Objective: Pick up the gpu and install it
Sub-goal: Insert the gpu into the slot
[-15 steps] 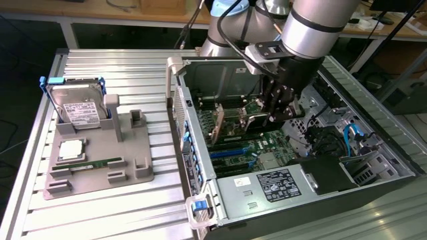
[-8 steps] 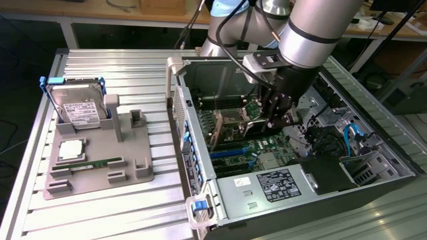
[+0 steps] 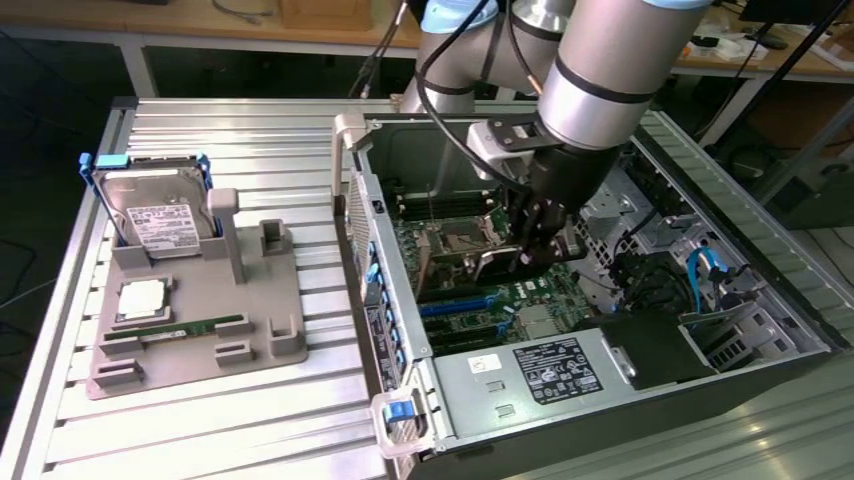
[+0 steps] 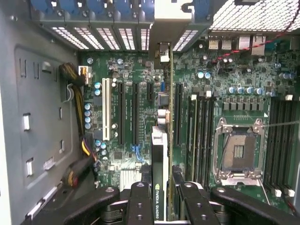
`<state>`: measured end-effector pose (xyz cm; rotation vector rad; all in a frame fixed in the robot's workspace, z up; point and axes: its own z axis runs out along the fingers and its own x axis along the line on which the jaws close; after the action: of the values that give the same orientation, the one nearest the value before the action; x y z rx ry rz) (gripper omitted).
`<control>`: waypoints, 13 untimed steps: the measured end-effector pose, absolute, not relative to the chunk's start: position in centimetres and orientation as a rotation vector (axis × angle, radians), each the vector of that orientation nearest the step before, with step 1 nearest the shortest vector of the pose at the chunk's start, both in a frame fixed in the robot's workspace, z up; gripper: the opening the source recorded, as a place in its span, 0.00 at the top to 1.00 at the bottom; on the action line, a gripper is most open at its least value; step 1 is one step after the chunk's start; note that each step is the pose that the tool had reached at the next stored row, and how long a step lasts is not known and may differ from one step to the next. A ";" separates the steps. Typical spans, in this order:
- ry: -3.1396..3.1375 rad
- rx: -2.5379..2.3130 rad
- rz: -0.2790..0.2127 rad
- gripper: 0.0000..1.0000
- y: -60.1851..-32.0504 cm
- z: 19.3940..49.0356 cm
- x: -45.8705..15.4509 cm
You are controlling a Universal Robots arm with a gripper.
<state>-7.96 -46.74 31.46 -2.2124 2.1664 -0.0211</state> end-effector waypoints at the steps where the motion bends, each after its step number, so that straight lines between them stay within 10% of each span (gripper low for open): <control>1: 2.166 -2.212 -0.020 0.73 -46.7 31.3 -8.1; 13: 2.164 -2.209 -0.016 0.73 -46.7 29.8 -8.3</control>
<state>-8.33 -46.75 29.84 -2.2091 2.1637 -0.0160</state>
